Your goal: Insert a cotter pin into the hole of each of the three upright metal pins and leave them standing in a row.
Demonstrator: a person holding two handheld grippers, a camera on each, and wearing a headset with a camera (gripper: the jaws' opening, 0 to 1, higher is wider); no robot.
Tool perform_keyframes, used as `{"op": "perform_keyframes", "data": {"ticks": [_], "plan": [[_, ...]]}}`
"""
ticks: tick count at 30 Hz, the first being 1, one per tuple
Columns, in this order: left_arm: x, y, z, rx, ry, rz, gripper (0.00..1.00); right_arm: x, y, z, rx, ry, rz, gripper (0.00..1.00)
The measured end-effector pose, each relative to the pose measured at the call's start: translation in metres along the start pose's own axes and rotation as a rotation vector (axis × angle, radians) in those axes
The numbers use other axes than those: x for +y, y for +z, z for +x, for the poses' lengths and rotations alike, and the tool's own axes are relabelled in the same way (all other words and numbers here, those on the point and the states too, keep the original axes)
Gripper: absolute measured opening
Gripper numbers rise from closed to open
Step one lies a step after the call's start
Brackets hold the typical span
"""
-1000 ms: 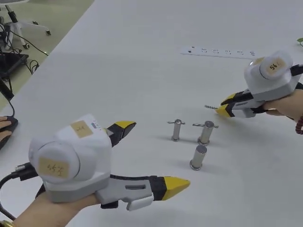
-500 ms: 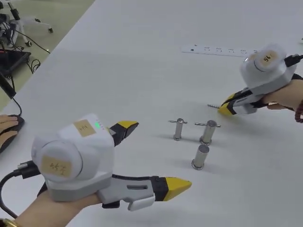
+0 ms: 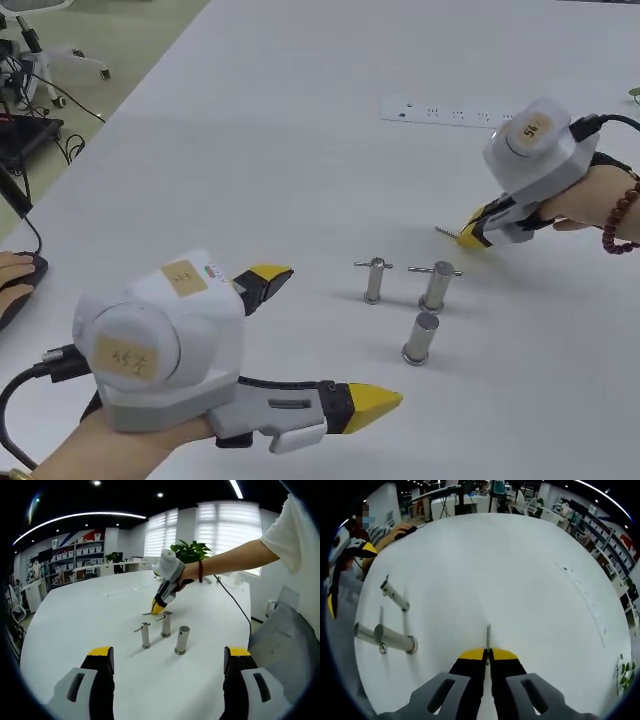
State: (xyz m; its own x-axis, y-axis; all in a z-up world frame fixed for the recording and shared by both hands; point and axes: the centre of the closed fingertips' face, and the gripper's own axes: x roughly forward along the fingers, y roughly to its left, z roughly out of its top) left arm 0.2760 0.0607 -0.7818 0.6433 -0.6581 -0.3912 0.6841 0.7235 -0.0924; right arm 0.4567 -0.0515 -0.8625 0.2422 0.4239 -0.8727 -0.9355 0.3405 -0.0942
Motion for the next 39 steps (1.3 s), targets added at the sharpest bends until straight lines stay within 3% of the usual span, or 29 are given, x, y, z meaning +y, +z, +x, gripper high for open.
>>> {"op": "perform_keyframes", "data": {"ticks": [16,26,34,39], "plan": [[-0.003,0.001,-0.001,0.0,-0.009,-0.016,0.88,0.0,0.0,-0.005,-0.009,-0.03,-0.049,0.02],[0.002,0.007,-0.004,-0.002,0.004,-0.037,0.83,0.006,0.005,-0.028,-0.057,-0.07,-0.071,0.02],[0.001,0.016,-0.005,-0.009,0.0,-0.038,0.79,0.019,0.008,-0.053,-0.105,-0.098,-0.092,0.02],[0.002,0.024,-0.005,-0.02,-0.012,-0.068,0.71,0.029,0.014,-0.07,-0.14,-0.117,-0.104,0.02]]}}
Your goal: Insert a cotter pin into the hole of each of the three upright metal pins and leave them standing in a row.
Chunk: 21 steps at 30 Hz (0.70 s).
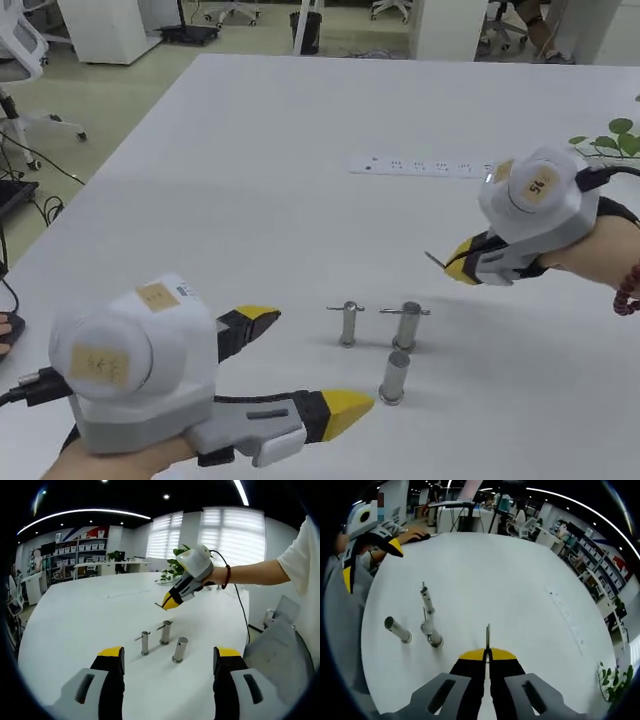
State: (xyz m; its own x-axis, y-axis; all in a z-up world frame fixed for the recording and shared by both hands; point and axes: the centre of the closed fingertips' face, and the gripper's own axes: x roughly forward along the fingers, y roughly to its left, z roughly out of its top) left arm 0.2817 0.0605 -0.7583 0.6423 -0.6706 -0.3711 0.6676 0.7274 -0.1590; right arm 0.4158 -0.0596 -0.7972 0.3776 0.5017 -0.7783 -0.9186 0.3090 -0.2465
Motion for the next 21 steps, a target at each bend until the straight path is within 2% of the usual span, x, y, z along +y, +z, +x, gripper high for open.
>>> {"op": "perform_keyframes", "data": {"ticks": [2,4,14,21], "plan": [[0.0,0.003,0.001,0.0,-0.002,0.007,0.69,0.004,0.005,-0.005,-0.017,-0.003,-0.009,0.02],[0.0,0.006,0.003,0.006,-0.006,0.015,0.66,-0.001,0.007,-0.007,-0.038,-0.009,-0.02,0.02],[-0.005,0.023,0.011,-0.013,-0.046,-0.006,0.54,0.031,0.04,-0.031,-0.133,-0.021,-0.099,0.02],[-0.006,0.035,0.013,-0.048,-0.062,-0.063,0.45,0.053,0.058,-0.037,-0.17,-0.015,-0.179,0.02]]}}
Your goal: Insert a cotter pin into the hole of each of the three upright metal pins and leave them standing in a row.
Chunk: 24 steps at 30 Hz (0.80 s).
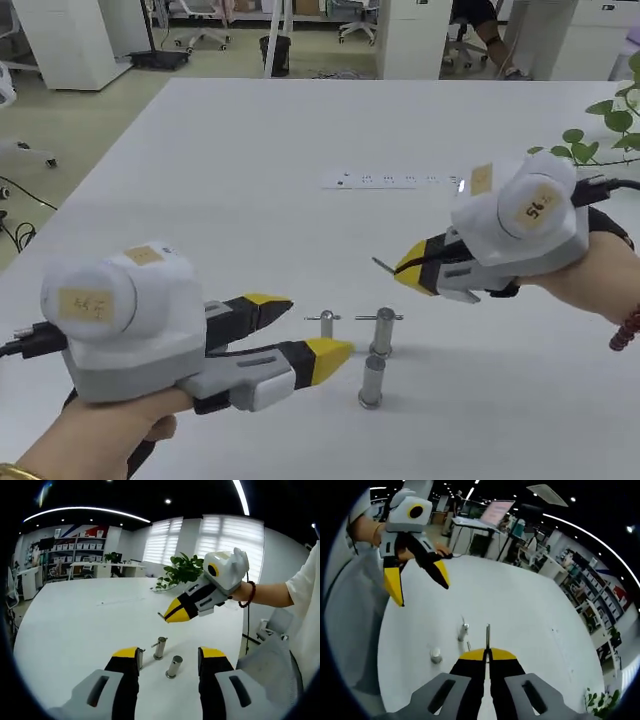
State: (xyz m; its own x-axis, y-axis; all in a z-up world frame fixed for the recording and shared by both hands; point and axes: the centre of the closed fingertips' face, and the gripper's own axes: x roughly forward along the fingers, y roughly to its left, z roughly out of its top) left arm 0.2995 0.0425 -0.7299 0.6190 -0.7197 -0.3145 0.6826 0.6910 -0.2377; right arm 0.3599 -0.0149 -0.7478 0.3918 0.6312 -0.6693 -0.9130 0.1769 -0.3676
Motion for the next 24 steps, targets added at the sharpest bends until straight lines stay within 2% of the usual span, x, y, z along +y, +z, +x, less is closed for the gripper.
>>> {"op": "perform_keyframes", "data": {"ticks": [12,19,24], "plan": [[-0.005,0.002,0.003,-0.017,-0.025,-0.085,0.35,0.027,0.023,0.002,-0.035,0.037,-0.123,0.02],[-0.001,0.006,0.004,-0.059,-0.029,-0.214,0.27,0.042,0.032,0.002,-0.043,0.051,-0.205,0.02],[0.0,0.006,0.004,-0.072,-0.035,-0.275,0.22,0.051,0.037,0.003,-0.044,0.059,-0.258,0.02]]}}
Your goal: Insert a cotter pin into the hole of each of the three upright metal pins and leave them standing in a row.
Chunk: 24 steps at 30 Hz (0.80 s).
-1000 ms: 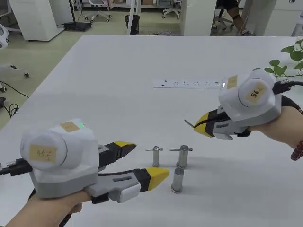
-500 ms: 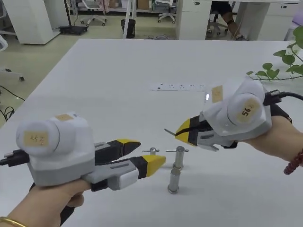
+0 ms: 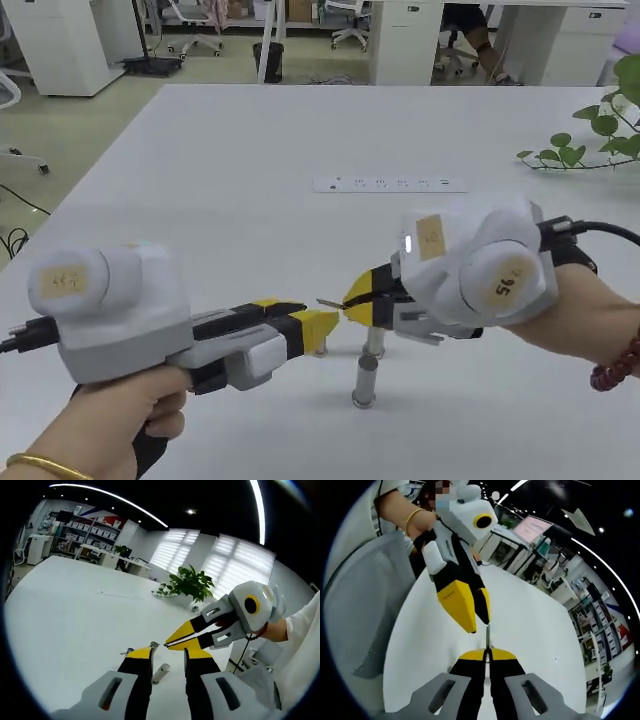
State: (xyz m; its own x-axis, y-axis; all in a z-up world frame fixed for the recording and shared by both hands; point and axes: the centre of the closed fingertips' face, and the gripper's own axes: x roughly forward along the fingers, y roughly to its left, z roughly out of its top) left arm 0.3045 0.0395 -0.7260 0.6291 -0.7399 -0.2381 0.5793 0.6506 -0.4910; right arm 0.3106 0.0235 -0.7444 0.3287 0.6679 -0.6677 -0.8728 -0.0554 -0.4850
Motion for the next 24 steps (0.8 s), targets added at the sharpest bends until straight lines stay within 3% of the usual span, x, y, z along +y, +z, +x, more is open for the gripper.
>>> {"op": "perform_keyframes", "data": {"ticks": [15,24], "plan": [[-0.002,-0.008,-0.001,-0.008,-0.007,-0.099,0.05,0.012,0.013,0.001,-0.021,0.02,-0.039,0.02],[-0.002,-0.011,-0.003,-0.002,-0.004,-0.108,0.02,0.015,0.017,0.002,-0.025,0.023,-0.05,0.02]]}}
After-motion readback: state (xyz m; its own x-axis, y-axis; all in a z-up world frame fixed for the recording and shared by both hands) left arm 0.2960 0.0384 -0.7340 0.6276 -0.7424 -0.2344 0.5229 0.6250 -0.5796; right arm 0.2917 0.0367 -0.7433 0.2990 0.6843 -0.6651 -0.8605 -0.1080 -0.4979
